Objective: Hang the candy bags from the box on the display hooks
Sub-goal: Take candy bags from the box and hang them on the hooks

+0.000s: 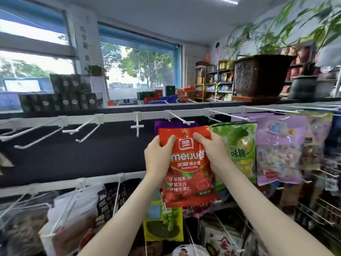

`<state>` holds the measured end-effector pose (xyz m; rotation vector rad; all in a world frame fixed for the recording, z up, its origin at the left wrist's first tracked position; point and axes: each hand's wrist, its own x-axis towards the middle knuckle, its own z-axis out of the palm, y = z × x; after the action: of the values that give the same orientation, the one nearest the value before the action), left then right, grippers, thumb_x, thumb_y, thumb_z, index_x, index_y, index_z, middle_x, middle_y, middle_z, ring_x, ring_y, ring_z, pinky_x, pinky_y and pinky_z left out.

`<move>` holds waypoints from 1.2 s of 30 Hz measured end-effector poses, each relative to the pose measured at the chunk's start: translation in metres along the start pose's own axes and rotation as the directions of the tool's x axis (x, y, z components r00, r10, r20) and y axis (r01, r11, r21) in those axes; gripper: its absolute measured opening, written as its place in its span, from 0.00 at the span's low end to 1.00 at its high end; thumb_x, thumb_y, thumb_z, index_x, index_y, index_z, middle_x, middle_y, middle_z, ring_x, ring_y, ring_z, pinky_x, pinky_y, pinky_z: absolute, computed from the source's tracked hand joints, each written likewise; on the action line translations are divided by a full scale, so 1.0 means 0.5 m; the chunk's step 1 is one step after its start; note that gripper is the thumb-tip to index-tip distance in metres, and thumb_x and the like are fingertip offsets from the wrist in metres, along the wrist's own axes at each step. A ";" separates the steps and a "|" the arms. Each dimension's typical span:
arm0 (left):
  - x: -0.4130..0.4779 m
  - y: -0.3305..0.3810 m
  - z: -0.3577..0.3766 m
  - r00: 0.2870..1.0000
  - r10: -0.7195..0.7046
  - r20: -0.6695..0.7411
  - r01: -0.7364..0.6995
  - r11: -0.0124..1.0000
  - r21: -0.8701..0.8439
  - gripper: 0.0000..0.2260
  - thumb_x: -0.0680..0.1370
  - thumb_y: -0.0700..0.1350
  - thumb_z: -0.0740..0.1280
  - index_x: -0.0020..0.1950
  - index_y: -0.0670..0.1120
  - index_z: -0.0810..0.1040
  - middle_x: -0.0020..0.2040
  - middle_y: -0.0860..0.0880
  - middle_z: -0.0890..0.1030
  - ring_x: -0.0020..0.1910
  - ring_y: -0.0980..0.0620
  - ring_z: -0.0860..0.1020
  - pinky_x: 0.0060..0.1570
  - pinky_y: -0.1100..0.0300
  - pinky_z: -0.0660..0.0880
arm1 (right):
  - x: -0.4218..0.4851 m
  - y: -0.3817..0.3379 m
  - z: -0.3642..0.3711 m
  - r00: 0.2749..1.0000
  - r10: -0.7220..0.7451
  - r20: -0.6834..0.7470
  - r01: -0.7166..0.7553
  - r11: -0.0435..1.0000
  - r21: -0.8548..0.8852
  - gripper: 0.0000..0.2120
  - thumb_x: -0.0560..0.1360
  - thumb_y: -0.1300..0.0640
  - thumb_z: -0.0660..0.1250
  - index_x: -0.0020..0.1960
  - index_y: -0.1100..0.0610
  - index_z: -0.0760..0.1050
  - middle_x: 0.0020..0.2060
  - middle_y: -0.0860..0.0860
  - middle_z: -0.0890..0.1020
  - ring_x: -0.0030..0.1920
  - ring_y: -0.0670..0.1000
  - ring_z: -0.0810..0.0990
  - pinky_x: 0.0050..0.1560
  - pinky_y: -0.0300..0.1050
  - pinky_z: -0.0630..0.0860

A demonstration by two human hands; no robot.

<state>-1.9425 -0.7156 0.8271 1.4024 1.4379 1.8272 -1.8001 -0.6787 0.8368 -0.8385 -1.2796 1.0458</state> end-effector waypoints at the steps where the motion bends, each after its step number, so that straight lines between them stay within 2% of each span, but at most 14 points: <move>1: 0.006 -0.002 0.000 1.000 -0.004 -0.003 0.004 1.000 0.017 0.07 0.77 0.53 0.67 0.43 0.51 0.78 0.39 0.54 0.83 0.37 0.60 0.82 0.34 0.66 0.77 | 0.008 0.003 0.003 1.000 0.000 -0.001 0.000 1.000 -0.008 0.06 0.74 0.55 0.69 0.49 0.56 0.79 0.42 0.54 0.85 0.42 0.55 0.85 0.46 0.54 0.82; 6: 0.026 -0.024 0.006 1.000 -0.001 -0.024 0.003 0.996 0.085 0.09 0.78 0.53 0.66 0.43 0.49 0.77 0.39 0.54 0.83 0.37 0.59 0.82 0.33 0.67 0.75 | 0.032 0.023 0.012 1.000 0.006 -0.025 -0.007 0.998 -0.061 0.05 0.75 0.55 0.69 0.48 0.57 0.79 0.42 0.55 0.85 0.39 0.53 0.85 0.43 0.51 0.82; 8: 0.033 -0.034 0.012 0.999 0.018 -0.047 -0.011 0.991 0.133 0.09 0.78 0.54 0.65 0.44 0.50 0.76 0.39 0.54 0.82 0.37 0.59 0.81 0.34 0.65 0.76 | 0.043 0.031 0.015 0.999 -0.014 -0.038 0.010 0.994 -0.109 0.04 0.75 0.55 0.69 0.46 0.56 0.79 0.41 0.53 0.85 0.39 0.53 0.85 0.44 0.53 0.82; 14: 0.047 -0.057 0.036 0.986 0.090 -0.139 -0.045 0.954 0.297 0.12 0.80 0.56 0.62 0.52 0.47 0.70 0.46 0.52 0.80 0.40 0.56 0.79 0.34 0.63 0.74 | 0.080 0.057 0.025 0.998 -0.028 -0.055 0.014 0.970 -0.244 0.07 0.73 0.50 0.69 0.44 0.53 0.79 0.39 0.50 0.85 0.40 0.52 0.85 0.48 0.56 0.81; 17: 0.053 -0.067 0.039 0.950 0.235 -0.204 -0.126 0.889 0.439 0.17 0.78 0.53 0.65 0.59 0.43 0.68 0.53 0.47 0.76 0.51 0.51 0.75 0.45 0.60 0.73 | 0.085 0.057 0.031 0.998 -0.017 -0.054 0.004 0.971 -0.238 0.07 0.74 0.50 0.69 0.44 0.53 0.79 0.39 0.51 0.85 0.41 0.52 0.85 0.48 0.56 0.81; 18: 0.054 -0.073 0.039 0.923 0.322 -0.210 -0.174 0.837 0.519 0.19 0.77 0.51 0.67 0.61 0.41 0.68 0.55 0.44 0.74 0.53 0.47 0.74 0.49 0.57 0.72 | 0.085 0.056 0.032 0.998 -0.014 -0.059 0.000 0.971 -0.238 0.07 0.74 0.50 0.69 0.44 0.54 0.78 0.39 0.51 0.85 0.40 0.52 0.85 0.48 0.56 0.81; 20: 0.051 -0.087 0.039 0.842 0.503 -0.195 -0.247 0.681 0.690 0.21 0.75 0.48 0.70 0.62 0.40 0.67 0.55 0.40 0.74 0.51 0.42 0.74 0.48 0.50 0.73 | 0.080 0.054 0.032 0.995 -0.055 -0.083 0.031 0.962 -0.272 0.08 0.74 0.49 0.69 0.44 0.54 0.78 0.39 0.51 0.85 0.40 0.51 0.84 0.47 0.55 0.81; 22: 0.039 -0.095 0.043 0.782 0.606 -0.150 -0.302 0.577 0.759 0.18 0.75 0.45 0.68 0.61 0.42 0.67 0.57 0.40 0.73 0.51 0.42 0.74 0.49 0.48 0.72 | 0.064 0.054 0.027 0.984 -0.140 -0.113 0.094 0.935 -0.343 0.11 0.74 0.48 0.69 0.47 0.55 0.76 0.40 0.49 0.84 0.41 0.50 0.84 0.45 0.50 0.81; 24: 0.011 -0.103 0.053 0.753 0.656 -0.047 -0.393 0.506 0.768 0.13 0.77 0.46 0.63 0.60 0.44 0.70 0.61 0.42 0.73 0.56 0.44 0.71 0.56 0.49 0.66 | 0.034 0.056 0.020 0.968 -0.219 -0.121 0.157 0.908 -0.389 0.12 0.75 0.49 0.68 0.52 0.56 0.72 0.43 0.45 0.80 0.43 0.43 0.81 0.41 0.35 0.78; 26: -0.025 -0.113 0.067 0.718 0.690 0.090 -0.513 0.437 0.739 0.12 0.78 0.46 0.59 0.60 0.45 0.74 0.62 0.44 0.74 0.58 0.46 0.70 0.58 0.50 0.63 | -0.004 0.064 0.003 0.936 -0.325 -0.135 0.217 0.835 -0.506 0.16 0.75 0.51 0.68 0.59 0.54 0.68 0.49 0.41 0.75 0.47 0.37 0.75 0.46 0.26 0.71; 28: -0.060 -0.118 0.088 0.701 0.694 0.164 -0.592 0.438 0.677 0.13 0.79 0.44 0.57 0.60 0.45 0.75 0.62 0.44 0.76 0.58 0.45 0.72 0.58 0.49 0.64 | -0.037 0.082 -0.024 0.900 -0.422 -0.107 0.260 0.718 -0.646 0.21 0.76 0.50 0.67 0.65 0.55 0.65 0.55 0.43 0.71 0.56 0.41 0.71 0.56 0.32 0.68; 30: -0.097 -0.122 0.123 0.713 0.671 0.203 -0.625 0.478 0.617 0.14 0.78 0.43 0.57 0.61 0.43 0.75 0.62 0.43 0.76 0.58 0.45 0.73 0.58 0.49 0.64 | -0.072 0.104 -0.067 0.890 -0.449 -0.084 0.255 0.640 -0.724 0.23 0.76 0.51 0.66 0.67 0.57 0.64 0.59 0.48 0.71 0.61 0.46 0.69 0.61 0.38 0.68; 34: -0.199 -0.133 0.226 0.717 0.601 0.353 -0.693 0.560 0.455 0.14 0.79 0.42 0.57 0.61 0.40 0.75 0.61 0.41 0.76 0.58 0.44 0.73 0.57 0.50 0.67 | -0.160 0.135 -0.187 0.919 -0.377 -0.118 0.142 0.594 -0.792 0.20 0.78 0.58 0.63 0.68 0.61 0.65 0.63 0.54 0.72 0.64 0.50 0.68 0.64 0.37 0.64; 36: -0.257 -0.142 0.285 0.702 0.549 0.454 -0.709 0.602 0.368 0.14 0.78 0.42 0.59 0.61 0.38 0.76 0.60 0.40 0.77 0.57 0.41 0.76 0.56 0.48 0.71 | -0.206 0.149 -0.264 0.928 -0.327 -0.177 0.057 0.596 -0.801 0.18 0.78 0.59 0.62 0.67 0.60 0.67 0.61 0.54 0.73 0.64 0.50 0.69 0.64 0.40 0.66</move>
<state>-1.7825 -0.7253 0.7002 2.6470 1.4229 1.4901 -1.6781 -0.7423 0.7155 -1.4229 -1.5182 0.0835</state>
